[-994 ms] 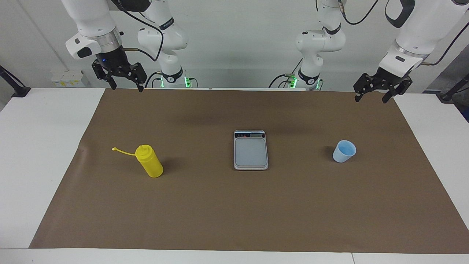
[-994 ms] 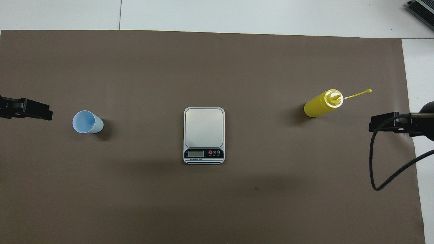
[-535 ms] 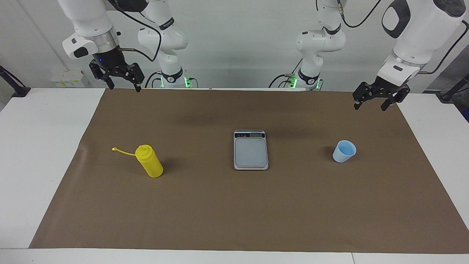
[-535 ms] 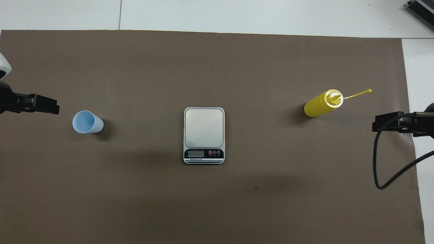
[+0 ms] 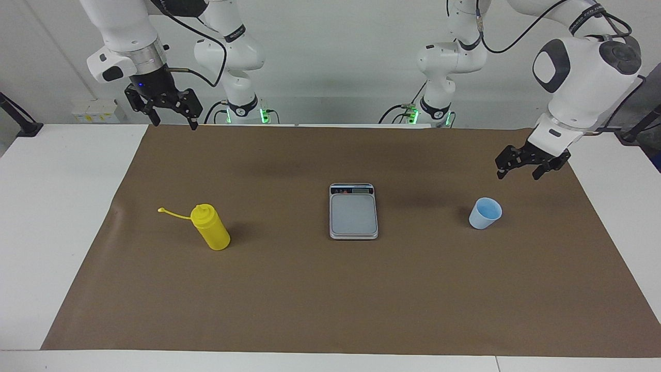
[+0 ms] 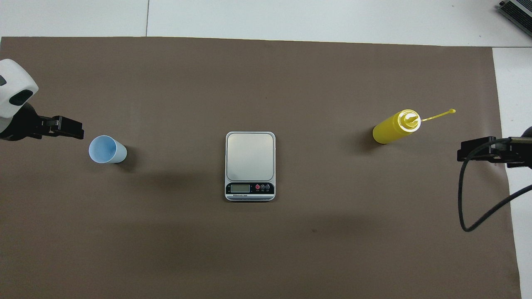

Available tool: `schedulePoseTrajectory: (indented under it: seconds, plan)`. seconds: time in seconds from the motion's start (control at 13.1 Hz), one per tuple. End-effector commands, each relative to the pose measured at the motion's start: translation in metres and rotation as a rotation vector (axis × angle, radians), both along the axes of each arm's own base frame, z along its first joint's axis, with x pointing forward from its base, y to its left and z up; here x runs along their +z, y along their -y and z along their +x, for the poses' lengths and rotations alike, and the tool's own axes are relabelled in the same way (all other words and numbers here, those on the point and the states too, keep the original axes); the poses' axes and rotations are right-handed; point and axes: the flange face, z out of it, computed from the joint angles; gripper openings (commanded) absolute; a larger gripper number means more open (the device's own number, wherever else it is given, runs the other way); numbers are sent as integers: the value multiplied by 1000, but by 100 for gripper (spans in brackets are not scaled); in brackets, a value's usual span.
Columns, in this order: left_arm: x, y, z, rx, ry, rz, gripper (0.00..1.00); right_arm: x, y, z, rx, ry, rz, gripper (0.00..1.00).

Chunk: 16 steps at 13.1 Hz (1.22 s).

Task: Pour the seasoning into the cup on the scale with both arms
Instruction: 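Reach the left gripper to the blue cup and grasp it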

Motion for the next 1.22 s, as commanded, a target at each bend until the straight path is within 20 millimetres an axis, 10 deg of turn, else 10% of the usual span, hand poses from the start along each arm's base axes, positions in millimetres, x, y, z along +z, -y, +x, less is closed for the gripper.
schedulePoseTrajectory:
  seconds: [0.0, 1.15]
  plan:
    - [-17, -20, -10, 11, -12, 20, 100, 2, 4, -5, 4, 5, 16, 100]
    - [-115, -43, -12, 244, 58, -14, 100, 7, 13, -11, -9, 7, 15, 100]
